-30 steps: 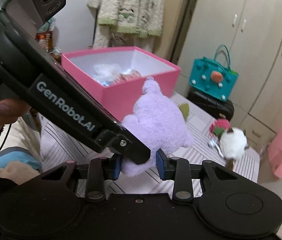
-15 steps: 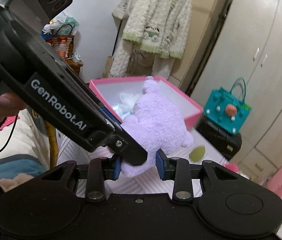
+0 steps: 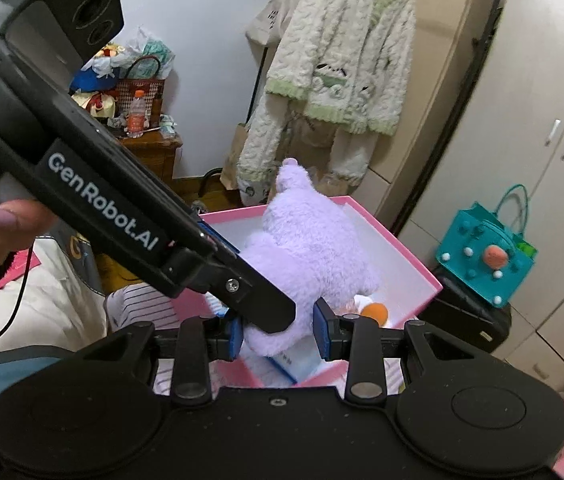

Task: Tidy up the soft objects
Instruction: 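Lift the lilac plush with both grippers and carry it over the pink box, then lower the lilac plush into the box and open both grippers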

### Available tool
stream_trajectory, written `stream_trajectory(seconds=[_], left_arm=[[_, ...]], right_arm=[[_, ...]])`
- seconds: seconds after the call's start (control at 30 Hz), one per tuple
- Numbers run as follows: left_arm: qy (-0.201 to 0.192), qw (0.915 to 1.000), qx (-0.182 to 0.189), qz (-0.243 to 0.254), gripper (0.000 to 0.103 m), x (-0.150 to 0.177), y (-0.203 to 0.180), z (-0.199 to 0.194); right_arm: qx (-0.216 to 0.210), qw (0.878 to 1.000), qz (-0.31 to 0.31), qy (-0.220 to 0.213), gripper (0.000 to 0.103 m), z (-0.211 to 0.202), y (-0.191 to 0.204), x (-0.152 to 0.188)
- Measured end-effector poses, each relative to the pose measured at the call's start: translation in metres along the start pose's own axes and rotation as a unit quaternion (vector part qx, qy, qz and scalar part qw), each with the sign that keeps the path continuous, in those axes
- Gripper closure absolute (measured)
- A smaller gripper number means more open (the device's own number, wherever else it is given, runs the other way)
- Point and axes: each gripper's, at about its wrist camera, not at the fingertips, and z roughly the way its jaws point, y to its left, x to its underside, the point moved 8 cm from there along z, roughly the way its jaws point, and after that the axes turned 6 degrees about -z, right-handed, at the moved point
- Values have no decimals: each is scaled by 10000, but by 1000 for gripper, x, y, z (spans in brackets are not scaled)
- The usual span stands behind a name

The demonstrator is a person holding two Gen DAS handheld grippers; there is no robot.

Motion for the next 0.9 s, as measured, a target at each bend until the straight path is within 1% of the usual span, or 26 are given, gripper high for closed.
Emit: stream_trajectory(seconds=[0.13, 0.33, 0.5, 0.7, 0.9], left_arm=[[-15, 9994, -7, -335, 75, -17, 28, 10], [25, 9969, -175, -769, 75, -44, 71, 34], [199, 9923, -385, -1161, 75, -60, 107, 60], [496, 9879, -621, -1333, 75, -70, 133, 96], [785, 9850, -947, -1212, 75, -67, 142, 113]], right_arm=[[-88, 9997, -182, 118, 64, 32, -8, -11], [-477, 9983, -186, 265, 64, 84, -24, -20], [-768, 9958, 42, 499, 64, 125, -37, -18], [-1119, 9893, 530, 776, 64, 155, -46, -8], [-1361, 9835, 652, 996, 66, 176, -42, -2]])
